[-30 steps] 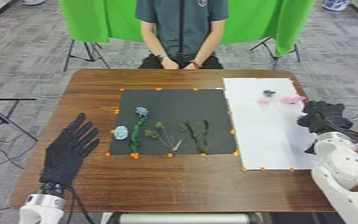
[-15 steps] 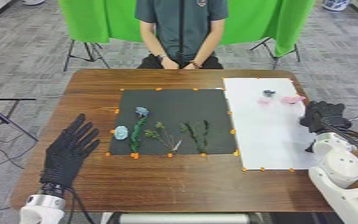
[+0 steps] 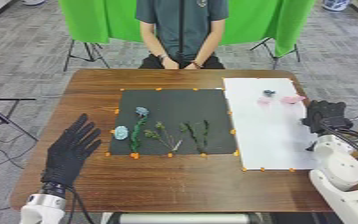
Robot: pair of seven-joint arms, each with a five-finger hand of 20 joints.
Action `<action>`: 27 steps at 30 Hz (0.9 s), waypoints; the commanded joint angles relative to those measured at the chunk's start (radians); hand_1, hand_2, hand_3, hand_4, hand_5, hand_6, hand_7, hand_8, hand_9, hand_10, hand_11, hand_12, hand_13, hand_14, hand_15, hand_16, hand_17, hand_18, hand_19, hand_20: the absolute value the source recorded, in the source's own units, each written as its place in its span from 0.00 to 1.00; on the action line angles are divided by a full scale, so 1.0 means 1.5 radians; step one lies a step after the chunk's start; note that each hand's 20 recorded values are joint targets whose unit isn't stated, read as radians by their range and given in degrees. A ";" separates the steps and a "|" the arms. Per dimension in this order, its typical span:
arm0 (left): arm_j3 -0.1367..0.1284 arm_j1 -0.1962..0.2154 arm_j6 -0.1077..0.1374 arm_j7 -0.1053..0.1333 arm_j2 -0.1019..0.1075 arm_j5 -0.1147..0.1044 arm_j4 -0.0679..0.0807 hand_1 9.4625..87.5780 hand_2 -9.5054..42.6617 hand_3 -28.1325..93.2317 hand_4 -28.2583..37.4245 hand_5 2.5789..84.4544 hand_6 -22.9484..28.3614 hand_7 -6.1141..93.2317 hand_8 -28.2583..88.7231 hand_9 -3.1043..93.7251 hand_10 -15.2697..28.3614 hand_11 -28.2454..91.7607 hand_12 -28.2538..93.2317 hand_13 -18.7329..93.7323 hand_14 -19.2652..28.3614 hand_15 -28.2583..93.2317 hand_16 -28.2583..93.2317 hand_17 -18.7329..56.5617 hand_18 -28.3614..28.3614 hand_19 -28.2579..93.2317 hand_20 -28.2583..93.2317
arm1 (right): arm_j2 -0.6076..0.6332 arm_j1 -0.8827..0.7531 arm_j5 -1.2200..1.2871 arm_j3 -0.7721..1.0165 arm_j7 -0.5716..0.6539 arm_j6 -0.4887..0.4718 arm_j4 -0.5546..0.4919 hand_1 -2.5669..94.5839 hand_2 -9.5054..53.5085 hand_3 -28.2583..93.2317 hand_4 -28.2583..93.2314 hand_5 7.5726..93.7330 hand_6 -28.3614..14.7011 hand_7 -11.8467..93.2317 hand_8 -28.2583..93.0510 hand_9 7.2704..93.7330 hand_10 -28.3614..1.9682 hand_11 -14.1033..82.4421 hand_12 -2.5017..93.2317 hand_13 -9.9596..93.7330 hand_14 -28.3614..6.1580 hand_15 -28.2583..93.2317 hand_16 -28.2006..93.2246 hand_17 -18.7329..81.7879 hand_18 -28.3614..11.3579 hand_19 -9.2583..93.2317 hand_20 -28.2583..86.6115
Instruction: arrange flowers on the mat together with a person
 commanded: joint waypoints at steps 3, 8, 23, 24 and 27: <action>0.004 0.004 -0.001 0.001 0.004 -0.004 0.007 0.19 0.17 0.80 0.01 0.33 0.49 0.19 0.17 0.28 0.60 0.32 0.36 0.35 0.68 0.32 0.27 0.09 0.88 0.56 0.29 | 0.008 -0.007 -0.013 -0.015 -0.028 0.066 -0.032 0.56 0.00 0.89 0.00 0.82 0.78 0.45 0.21 0.89 0.70 0.31 0.54 0.74 0.64 0.73 0.50 0.43 0.28 0.80 0.59; -0.003 -0.004 -0.013 -0.012 -0.013 0.006 0.009 0.19 0.18 0.80 0.01 0.32 0.49 0.19 0.17 0.28 0.60 0.32 0.36 0.35 0.68 0.32 0.27 0.09 0.88 0.56 0.29 | 0.009 -0.005 -0.014 -0.019 -0.038 0.071 -0.043 0.56 0.00 0.89 0.00 0.82 0.78 0.44 0.21 0.89 0.70 0.31 0.55 0.74 0.65 0.73 0.50 0.43 0.28 0.80 0.59; 0.006 0.002 0.002 0.002 0.004 -0.005 0.008 0.19 0.18 0.80 0.01 0.32 0.49 0.19 0.17 0.28 0.60 0.32 0.36 0.35 0.68 0.32 0.27 0.09 0.88 0.56 0.29 | 0.004 -0.016 0.014 0.007 0.043 -0.144 -0.079 0.38 0.00 0.95 0.00 0.54 0.68 0.40 0.09 0.53 0.61 0.51 0.28 0.54 0.56 0.79 0.37 0.34 0.26 0.75 0.59; 0.006 0.002 0.004 0.003 0.005 -0.005 0.008 0.19 0.18 0.80 0.02 0.32 0.49 0.19 0.17 0.28 0.60 0.32 0.36 0.35 0.68 0.32 0.27 0.09 0.88 0.56 0.29 | 0.003 -0.015 0.016 0.006 0.041 -0.147 -0.078 0.38 0.00 0.95 0.00 0.52 0.68 0.41 0.09 0.53 0.61 0.51 0.28 0.54 0.55 0.79 0.37 0.34 0.26 0.75 0.59; 0.007 0.004 0.005 0.006 0.007 -0.006 0.007 0.19 0.18 0.80 0.01 0.32 0.49 0.19 0.17 0.28 0.60 0.32 0.36 0.35 0.68 0.32 0.27 0.09 0.88 0.56 0.29 | 0.000 -0.009 0.008 0.000 0.046 -0.154 -0.074 0.38 0.00 0.94 0.00 0.51 0.68 0.41 0.09 0.53 0.60 0.52 0.29 0.54 0.55 0.78 0.36 0.34 0.26 0.75 0.59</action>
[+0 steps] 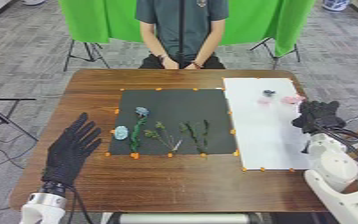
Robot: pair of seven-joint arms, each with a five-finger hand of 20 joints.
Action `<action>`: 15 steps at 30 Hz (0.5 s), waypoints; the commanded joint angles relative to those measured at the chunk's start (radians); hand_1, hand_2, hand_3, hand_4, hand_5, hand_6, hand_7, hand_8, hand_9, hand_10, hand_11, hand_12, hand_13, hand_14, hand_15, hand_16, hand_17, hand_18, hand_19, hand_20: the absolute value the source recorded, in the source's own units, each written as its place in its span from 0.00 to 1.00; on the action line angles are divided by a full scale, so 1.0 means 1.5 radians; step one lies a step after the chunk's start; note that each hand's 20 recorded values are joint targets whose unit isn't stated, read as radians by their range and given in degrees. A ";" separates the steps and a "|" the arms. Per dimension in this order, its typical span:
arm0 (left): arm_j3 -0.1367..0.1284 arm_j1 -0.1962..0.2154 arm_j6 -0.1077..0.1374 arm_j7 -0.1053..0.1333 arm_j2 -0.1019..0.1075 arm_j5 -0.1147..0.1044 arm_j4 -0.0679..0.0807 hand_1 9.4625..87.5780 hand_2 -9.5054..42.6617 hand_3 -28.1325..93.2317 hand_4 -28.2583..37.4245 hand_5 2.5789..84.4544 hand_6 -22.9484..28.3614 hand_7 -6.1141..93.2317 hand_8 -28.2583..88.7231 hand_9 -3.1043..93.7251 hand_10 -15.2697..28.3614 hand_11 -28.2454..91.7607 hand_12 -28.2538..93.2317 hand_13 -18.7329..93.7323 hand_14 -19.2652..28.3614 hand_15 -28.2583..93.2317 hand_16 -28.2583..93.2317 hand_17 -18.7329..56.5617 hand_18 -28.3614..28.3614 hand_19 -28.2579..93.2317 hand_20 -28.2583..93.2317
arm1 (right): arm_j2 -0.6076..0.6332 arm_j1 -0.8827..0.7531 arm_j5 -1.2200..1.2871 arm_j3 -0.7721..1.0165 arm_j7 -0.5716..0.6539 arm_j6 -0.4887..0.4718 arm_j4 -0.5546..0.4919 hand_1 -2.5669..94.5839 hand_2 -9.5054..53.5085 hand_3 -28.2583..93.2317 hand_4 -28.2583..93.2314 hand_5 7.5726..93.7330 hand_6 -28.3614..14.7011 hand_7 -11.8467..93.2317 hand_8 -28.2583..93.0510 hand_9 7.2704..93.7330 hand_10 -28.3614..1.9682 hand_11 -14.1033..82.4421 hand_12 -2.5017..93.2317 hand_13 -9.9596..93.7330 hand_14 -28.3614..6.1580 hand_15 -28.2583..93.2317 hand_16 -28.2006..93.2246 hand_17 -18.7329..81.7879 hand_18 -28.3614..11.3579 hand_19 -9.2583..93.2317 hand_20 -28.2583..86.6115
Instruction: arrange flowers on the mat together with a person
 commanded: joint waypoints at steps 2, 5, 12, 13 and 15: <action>0.005 0.008 0.005 0.004 0.005 -0.005 0.004 0.19 0.18 0.80 0.01 0.32 0.49 0.19 0.17 0.28 0.60 0.32 0.36 0.35 0.68 0.32 0.27 0.09 0.88 0.56 0.29 | -0.004 0.011 0.001 -0.007 0.019 -0.014 0.012 0.39 0.00 0.94 0.00 0.50 0.69 0.42 0.09 0.53 0.60 0.54 0.29 0.55 0.56 0.78 0.36 0.34 0.26 0.75 0.59; 0.007 0.010 0.010 0.007 0.007 -0.006 0.003 0.19 0.18 0.80 0.02 0.32 0.49 0.19 0.17 0.28 0.60 0.32 0.36 0.35 0.68 0.32 0.27 0.09 0.88 0.56 0.29 | -0.002 0.017 -0.006 -0.017 0.043 -0.013 0.017 0.40 0.00 0.94 0.00 0.51 0.69 0.43 0.09 0.54 0.58 0.58 0.30 0.56 0.56 0.78 0.36 0.35 0.27 0.75 0.59; -0.023 0.005 -0.019 -0.025 -0.039 0.020 -0.002 0.19 0.18 0.80 0.02 0.32 0.49 0.19 0.17 0.28 0.60 0.32 0.36 0.35 0.68 0.32 0.27 0.09 0.88 0.56 0.29 | -0.005 0.019 -0.012 -0.021 0.024 0.052 0.037 0.58 0.00 0.89 0.00 0.64 0.73 0.60 0.24 0.84 0.77 0.36 0.55 0.78 0.74 0.67 0.53 0.46 0.28 0.79 0.58; -0.023 0.007 -0.016 -0.024 -0.037 0.019 -0.003 0.19 0.18 0.80 0.02 0.32 0.49 0.19 0.17 0.28 0.60 0.32 0.36 0.35 0.68 0.32 0.27 0.09 0.88 0.56 0.29 | -0.003 0.021 -0.011 -0.027 0.019 0.067 0.035 0.59 0.00 0.89 0.00 0.66 0.74 0.61 0.25 0.86 0.78 0.36 0.55 0.80 0.73 0.68 0.53 0.47 0.28 0.79 0.58; -0.022 0.010 -0.010 -0.018 -0.031 0.016 -0.005 0.19 0.18 0.80 0.02 0.32 0.49 0.19 0.17 0.28 0.60 0.32 0.36 0.35 0.68 0.32 0.27 0.09 0.88 0.56 0.29 | -0.010 0.030 -0.007 -0.032 0.005 0.078 0.026 0.59 0.00 0.89 0.00 0.67 0.74 0.62 0.26 0.88 0.78 0.36 0.55 0.81 0.73 0.68 0.52 0.48 0.28 0.80 0.58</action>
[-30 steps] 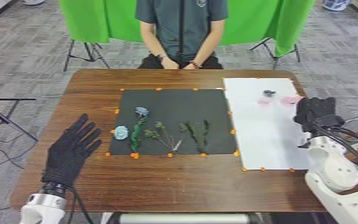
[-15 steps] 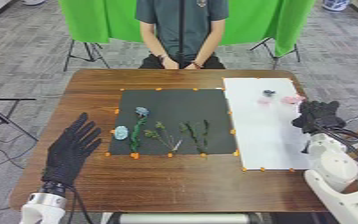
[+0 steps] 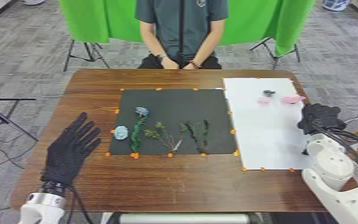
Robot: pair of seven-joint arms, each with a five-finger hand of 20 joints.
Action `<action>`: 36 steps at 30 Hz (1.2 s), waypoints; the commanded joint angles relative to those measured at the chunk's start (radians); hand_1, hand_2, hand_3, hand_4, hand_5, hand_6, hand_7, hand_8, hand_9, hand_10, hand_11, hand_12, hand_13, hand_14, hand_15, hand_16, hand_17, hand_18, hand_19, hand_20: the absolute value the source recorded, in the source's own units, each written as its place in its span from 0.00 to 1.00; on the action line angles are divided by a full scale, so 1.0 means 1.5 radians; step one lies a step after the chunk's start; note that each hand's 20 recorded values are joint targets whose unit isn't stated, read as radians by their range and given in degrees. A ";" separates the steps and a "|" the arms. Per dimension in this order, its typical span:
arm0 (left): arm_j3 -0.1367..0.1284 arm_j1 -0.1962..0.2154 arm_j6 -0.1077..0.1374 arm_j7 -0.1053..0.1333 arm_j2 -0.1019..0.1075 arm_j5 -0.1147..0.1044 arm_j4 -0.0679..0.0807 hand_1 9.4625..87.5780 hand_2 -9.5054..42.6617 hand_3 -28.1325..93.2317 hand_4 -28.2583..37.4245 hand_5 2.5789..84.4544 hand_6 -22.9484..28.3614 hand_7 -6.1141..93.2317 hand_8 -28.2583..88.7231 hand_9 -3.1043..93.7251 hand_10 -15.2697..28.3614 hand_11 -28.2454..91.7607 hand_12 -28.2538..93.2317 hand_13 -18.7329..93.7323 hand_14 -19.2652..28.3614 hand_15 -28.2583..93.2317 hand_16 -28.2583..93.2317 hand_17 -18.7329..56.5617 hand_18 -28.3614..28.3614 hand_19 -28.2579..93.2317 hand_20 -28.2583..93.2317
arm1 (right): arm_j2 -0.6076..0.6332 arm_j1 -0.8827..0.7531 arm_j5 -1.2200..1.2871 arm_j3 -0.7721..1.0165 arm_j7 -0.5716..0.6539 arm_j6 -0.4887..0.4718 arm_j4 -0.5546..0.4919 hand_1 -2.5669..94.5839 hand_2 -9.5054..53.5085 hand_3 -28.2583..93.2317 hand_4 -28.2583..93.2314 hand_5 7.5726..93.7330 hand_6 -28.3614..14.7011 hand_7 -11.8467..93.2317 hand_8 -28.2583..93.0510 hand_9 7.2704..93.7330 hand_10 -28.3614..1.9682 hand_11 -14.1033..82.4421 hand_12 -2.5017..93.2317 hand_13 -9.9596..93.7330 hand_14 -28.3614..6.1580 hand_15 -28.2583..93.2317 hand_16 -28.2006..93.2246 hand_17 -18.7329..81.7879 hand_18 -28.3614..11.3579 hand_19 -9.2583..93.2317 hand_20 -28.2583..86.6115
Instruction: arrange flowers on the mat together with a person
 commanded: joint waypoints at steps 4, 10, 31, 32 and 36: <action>-0.010 0.011 -0.004 -0.011 -0.024 0.009 -0.003 0.19 0.18 0.80 0.02 0.32 0.49 0.19 0.17 0.28 0.60 0.32 0.36 0.35 0.68 0.32 0.27 0.09 0.89 0.56 0.29 | -0.016 0.047 -0.002 -0.051 -0.091 0.120 -0.035 0.59 0.00 0.90 0.00 0.69 0.73 0.63 0.24 0.90 0.77 0.34 0.55 0.82 0.74 0.68 0.53 0.48 0.28 0.80 0.58; -0.008 0.007 -0.007 -0.015 -0.030 0.011 -0.001 0.20 0.18 0.80 0.01 0.32 0.49 0.19 0.17 0.28 0.60 0.32 0.36 0.35 0.68 0.32 0.27 0.09 0.89 0.56 0.29 | -0.038 0.130 0.058 -0.144 -0.209 0.166 -0.096 0.59 0.00 0.90 0.00 0.70 0.73 0.63 0.23 0.91 0.78 0.33 0.55 0.83 0.73 0.68 0.53 0.48 0.28 0.80 0.58; 0.018 0.003 0.004 -0.012 0.001 -0.003 0.006 0.21 0.20 0.78 0.01 0.33 0.51 0.19 0.17 0.30 0.63 0.33 0.36 0.36 0.72 0.35 0.27 0.08 0.90 0.57 0.29 | -0.223 0.350 0.057 -0.454 -0.398 0.092 -0.023 0.58 0.00 0.88 0.00 0.68 0.78 0.62 0.22 0.91 0.81 0.31 0.55 0.82 0.74 0.67 0.53 0.47 0.29 0.79 0.58; 0.018 0.000 0.005 -0.016 0.002 -0.004 0.008 0.21 0.21 0.78 0.01 0.33 0.51 0.19 0.17 0.30 0.63 0.33 0.37 0.36 0.73 0.35 0.27 0.08 0.91 0.57 0.29 | -0.236 0.346 0.046 -0.448 -0.404 0.083 -0.014 0.59 0.00 0.87 0.00 0.68 0.78 0.62 0.22 0.91 0.82 0.31 0.54 0.82 0.74 0.67 0.53 0.47 0.29 0.79 0.58; 0.013 -0.015 -0.007 -0.031 -0.012 0.003 0.015 0.21 0.22 0.77 0.01 0.34 0.51 0.19 0.18 0.30 0.64 0.33 0.37 0.36 0.73 0.36 0.27 0.08 0.91 0.58 0.29 | -0.256 0.351 0.016 -0.463 -0.400 0.080 0.012 0.59 0.00 0.87 0.00 0.68 0.79 0.62 0.22 0.91 0.82 0.31 0.54 0.82 0.74 0.67 0.52 0.47 0.30 0.78 0.58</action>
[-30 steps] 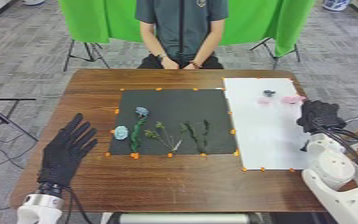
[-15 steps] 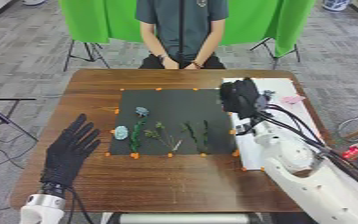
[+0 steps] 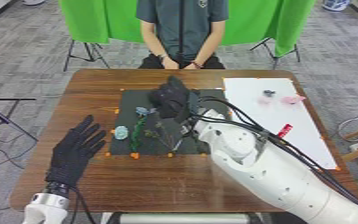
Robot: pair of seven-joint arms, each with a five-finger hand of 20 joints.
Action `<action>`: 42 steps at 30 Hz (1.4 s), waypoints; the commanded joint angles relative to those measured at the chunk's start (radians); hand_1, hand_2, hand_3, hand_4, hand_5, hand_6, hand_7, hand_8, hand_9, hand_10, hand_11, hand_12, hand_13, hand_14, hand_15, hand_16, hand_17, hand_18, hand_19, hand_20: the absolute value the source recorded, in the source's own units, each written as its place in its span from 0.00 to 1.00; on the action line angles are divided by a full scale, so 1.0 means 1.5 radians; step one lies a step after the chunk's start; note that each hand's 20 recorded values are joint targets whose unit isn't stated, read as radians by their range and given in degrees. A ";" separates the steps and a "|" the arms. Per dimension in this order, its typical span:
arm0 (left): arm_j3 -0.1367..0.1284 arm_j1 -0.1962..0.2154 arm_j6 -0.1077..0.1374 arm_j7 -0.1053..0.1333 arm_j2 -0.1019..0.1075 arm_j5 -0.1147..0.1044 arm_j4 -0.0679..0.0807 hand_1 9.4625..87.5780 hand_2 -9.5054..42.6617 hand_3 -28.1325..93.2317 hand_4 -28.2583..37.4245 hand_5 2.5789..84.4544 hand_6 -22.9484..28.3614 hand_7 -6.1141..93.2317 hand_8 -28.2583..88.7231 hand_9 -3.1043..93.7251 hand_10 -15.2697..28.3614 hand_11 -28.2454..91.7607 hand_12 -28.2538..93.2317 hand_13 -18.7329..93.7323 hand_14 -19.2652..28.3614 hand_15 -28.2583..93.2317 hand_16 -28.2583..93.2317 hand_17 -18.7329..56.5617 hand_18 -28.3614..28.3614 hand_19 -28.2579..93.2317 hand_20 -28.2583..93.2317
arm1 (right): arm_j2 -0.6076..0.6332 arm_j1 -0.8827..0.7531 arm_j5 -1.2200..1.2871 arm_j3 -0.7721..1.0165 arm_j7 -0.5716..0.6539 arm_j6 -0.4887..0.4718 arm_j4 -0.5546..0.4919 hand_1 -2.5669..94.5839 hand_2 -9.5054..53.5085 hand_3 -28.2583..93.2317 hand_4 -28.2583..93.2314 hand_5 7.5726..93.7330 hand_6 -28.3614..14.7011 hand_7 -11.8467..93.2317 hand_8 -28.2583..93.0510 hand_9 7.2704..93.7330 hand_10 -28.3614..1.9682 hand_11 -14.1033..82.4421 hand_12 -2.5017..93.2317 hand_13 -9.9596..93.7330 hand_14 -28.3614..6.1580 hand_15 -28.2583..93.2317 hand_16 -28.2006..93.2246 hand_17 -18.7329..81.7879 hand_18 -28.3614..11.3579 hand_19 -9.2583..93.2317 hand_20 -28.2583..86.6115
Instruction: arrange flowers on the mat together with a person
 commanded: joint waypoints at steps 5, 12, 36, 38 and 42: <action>0.003 -0.010 -0.011 -0.020 -0.012 0.003 0.011 0.21 0.21 0.78 0.02 0.34 0.51 0.19 0.18 0.30 0.65 0.33 0.37 0.36 0.74 0.36 0.26 0.08 0.91 0.58 0.28 | -0.047 -0.012 -0.074 -0.044 0.010 -0.013 0.049 0.58 0.00 0.87 0.00 0.68 0.78 0.62 0.22 0.91 0.81 0.31 0.54 0.82 0.74 0.67 0.52 0.47 0.30 0.78 0.59; 0.009 -0.003 -0.002 -0.015 0.000 -0.004 0.011 0.20 0.21 0.78 0.03 0.33 0.51 0.18 0.18 0.30 0.65 0.32 0.37 0.36 0.75 0.35 0.26 0.08 0.91 0.58 0.28 | -0.052 -0.013 -0.093 -0.036 0.003 0.004 0.085 0.58 0.00 0.87 0.00 0.68 0.78 0.63 0.23 0.91 0.80 0.32 0.55 0.81 0.74 0.68 0.53 0.47 0.30 0.78 0.59; 0.020 -0.005 0.013 0.007 0.021 -0.016 0.012 0.18 0.14 0.82 0.00 0.32 0.47 0.21 0.17 0.28 0.59 0.33 0.36 0.35 0.66 0.32 0.27 0.10 0.87 0.56 0.29 | -0.078 -0.002 -0.135 -0.038 0.064 0.025 0.132 0.53 0.00 0.88 0.00 0.61 0.71 0.57 0.19 0.81 0.73 0.28 0.50 0.73 0.72 0.65 0.53 0.41 0.30 0.75 0.58; 0.019 -0.007 0.010 0.008 0.020 -0.015 0.014 0.18 0.14 0.83 0.00 0.32 0.47 0.21 0.17 0.28 0.58 0.33 0.36 0.35 0.66 0.32 0.27 0.10 0.87 0.55 0.29 | -0.078 -0.004 -0.135 -0.033 0.057 0.019 0.130 0.53 0.00 0.88 0.00 0.61 0.71 0.57 0.19 0.80 0.73 0.28 0.50 0.73 0.71 0.66 0.53 0.41 0.29 0.75 0.58; 0.018 -0.010 0.007 0.008 0.017 -0.013 0.014 0.18 0.14 0.82 0.00 0.32 0.47 0.21 0.17 0.28 0.58 0.33 0.36 0.35 0.66 0.32 0.27 0.10 0.86 0.55 0.29 | -0.074 0.007 -0.123 -0.037 0.057 0.016 0.131 0.53 0.00 0.88 0.00 0.61 0.71 0.55 0.17 0.79 0.73 0.28 0.49 0.72 0.70 0.66 0.52 0.41 0.29 0.75 0.58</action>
